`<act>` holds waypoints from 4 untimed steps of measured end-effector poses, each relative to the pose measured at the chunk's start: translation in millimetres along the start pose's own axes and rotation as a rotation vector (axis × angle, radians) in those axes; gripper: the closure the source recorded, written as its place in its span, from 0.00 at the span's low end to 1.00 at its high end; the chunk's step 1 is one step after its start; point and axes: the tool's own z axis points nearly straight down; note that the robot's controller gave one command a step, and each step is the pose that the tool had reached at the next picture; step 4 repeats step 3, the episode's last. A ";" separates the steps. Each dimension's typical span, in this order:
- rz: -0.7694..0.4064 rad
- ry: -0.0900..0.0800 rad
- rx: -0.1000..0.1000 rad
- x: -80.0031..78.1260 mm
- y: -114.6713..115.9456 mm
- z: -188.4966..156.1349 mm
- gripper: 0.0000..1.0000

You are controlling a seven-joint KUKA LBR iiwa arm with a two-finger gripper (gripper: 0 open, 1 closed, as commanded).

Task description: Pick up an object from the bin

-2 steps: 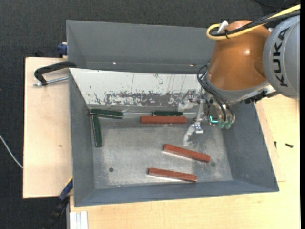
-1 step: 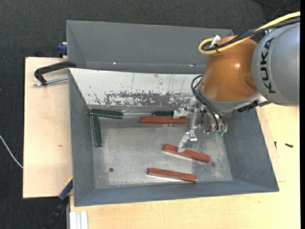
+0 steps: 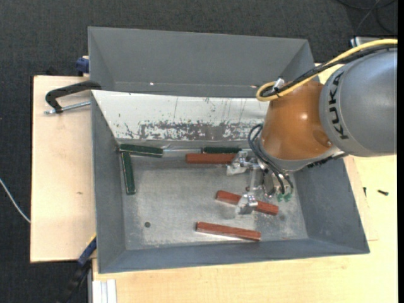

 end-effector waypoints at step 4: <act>0.097 -0.003 0.000 14.0 -20.1 -113.6 1.00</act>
Offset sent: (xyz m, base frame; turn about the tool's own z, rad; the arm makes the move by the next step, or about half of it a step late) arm 0.0000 0.0000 0.0000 0.0000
